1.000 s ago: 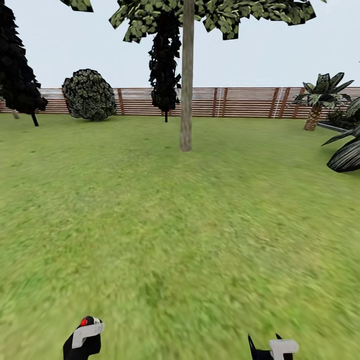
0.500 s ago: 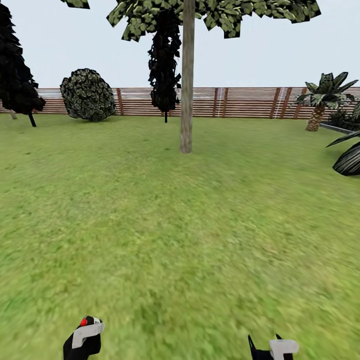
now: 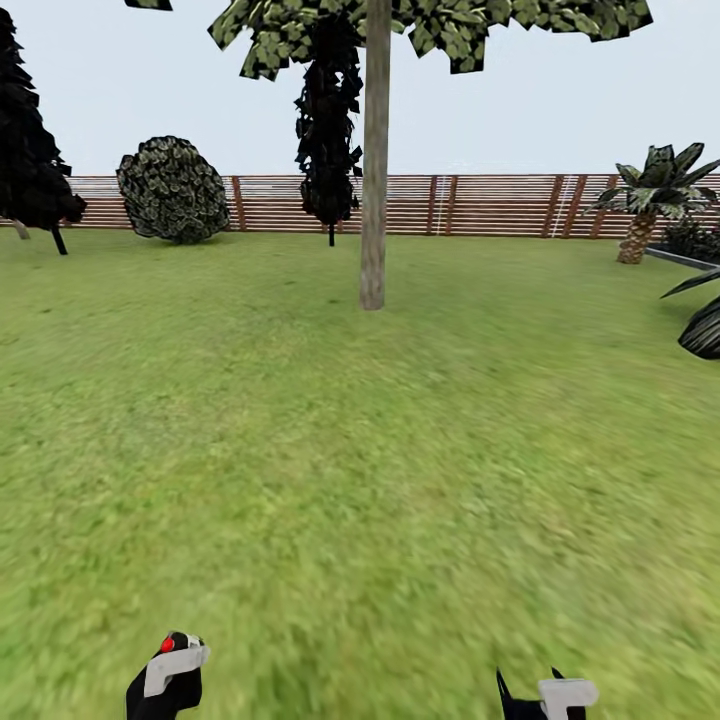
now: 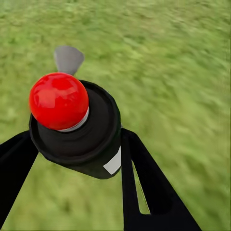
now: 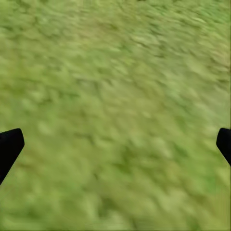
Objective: In the garden, pick up the pesticide atomizer on the floor and spray pesticide onto both trees until each tree trunk is fully covered.
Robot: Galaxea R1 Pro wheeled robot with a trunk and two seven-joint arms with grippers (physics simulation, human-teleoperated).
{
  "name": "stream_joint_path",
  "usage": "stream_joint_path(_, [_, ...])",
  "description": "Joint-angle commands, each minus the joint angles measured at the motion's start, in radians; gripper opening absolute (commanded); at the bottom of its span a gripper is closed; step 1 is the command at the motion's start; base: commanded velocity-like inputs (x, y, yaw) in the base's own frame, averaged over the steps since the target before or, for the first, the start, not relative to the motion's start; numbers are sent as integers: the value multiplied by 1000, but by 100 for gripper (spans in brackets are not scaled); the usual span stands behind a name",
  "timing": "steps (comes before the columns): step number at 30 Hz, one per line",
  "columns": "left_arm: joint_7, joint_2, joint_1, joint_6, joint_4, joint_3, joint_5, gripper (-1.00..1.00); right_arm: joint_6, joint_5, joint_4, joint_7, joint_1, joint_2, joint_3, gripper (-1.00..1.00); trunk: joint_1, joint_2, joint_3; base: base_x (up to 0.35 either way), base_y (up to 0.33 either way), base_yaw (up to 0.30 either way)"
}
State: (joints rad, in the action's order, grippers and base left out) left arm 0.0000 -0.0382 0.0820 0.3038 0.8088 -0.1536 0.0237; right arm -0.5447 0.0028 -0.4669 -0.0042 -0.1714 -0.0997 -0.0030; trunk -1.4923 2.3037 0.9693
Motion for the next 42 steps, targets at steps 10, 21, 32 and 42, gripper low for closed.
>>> stream_joint_path(10, [0, 0, 1, 3, 0, 0, 2, -100, -3, 1, 1, 0, 0, 0, 0, 100, 0, 0, 1, 338, 0, 0])
stream_joint_path(21, [1, 0, 1, 3, 0, 0, 2, -100, -3, 0, -2, 0, -1, 0, -2, 100, 0, 0, 1, 338, 0, 0])
stream_joint_path(32, [0, 0, 1, 3, 0, 0, 2, -100, -3, 2, 1, 0, -1, 0, -1, 100, 0, 0, 1, 338, 0, 0])
stream_joint_path(42, [0, 0, 1, 3, 0, 0, 2, -100, -3, 2, 1, 0, -1, 0, -2, 100, 0, 0, 1, 338, 0, 0])
